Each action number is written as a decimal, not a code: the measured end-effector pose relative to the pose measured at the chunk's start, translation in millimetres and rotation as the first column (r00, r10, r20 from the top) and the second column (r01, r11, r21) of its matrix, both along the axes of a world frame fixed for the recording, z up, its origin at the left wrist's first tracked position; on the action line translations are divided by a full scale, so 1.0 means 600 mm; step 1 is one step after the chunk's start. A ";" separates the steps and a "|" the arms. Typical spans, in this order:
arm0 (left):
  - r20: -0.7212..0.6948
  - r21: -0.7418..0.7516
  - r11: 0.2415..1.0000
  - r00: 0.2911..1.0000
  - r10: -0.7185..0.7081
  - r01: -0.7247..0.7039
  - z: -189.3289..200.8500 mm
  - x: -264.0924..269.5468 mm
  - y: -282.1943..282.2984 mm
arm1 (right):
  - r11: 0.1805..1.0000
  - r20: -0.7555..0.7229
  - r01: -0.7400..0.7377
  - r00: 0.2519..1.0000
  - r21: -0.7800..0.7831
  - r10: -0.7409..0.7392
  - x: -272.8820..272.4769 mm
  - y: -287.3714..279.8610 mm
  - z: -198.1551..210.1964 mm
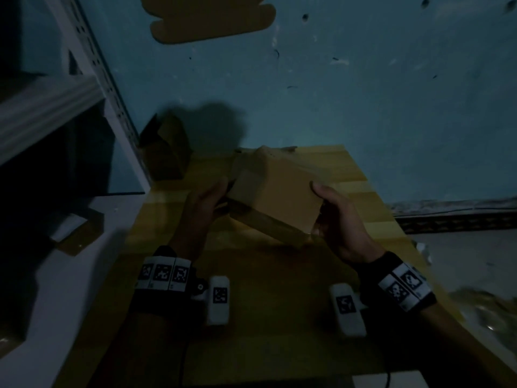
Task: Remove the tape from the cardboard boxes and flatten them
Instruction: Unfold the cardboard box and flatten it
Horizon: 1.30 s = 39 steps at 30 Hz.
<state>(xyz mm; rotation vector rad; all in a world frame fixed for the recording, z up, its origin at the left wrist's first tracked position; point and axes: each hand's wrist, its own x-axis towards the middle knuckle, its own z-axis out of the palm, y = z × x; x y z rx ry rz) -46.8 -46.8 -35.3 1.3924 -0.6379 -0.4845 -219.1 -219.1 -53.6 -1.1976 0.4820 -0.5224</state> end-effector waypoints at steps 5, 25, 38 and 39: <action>0.053 -0.034 0.997 0.997 -0.061 0.063 -0.003 0.003 0.006 | 0.998 0.027 0.056 0.998 0.026 -0.056 0.003 -0.020 -0.008; 0.257 0.162 0.984 0.966 0.035 -0.079 -0.028 0.009 -0.023 | 0.955 0.056 0.068 0.997 -0.290 -0.054 0.018 -0.006 -0.007; 0.376 0.192 0.958 0.918 0.129 -0.213 -0.038 0.021 -0.026 | 0.946 0.073 0.105 0.994 -0.308 -0.086 0.029 0.001 -0.012; 0.384 0.195 0.957 0.915 0.126 -0.214 -0.038 0.021 -0.026 | 0.945 0.071 0.107 0.993 -0.309 -0.090 0.029 0.000 -0.012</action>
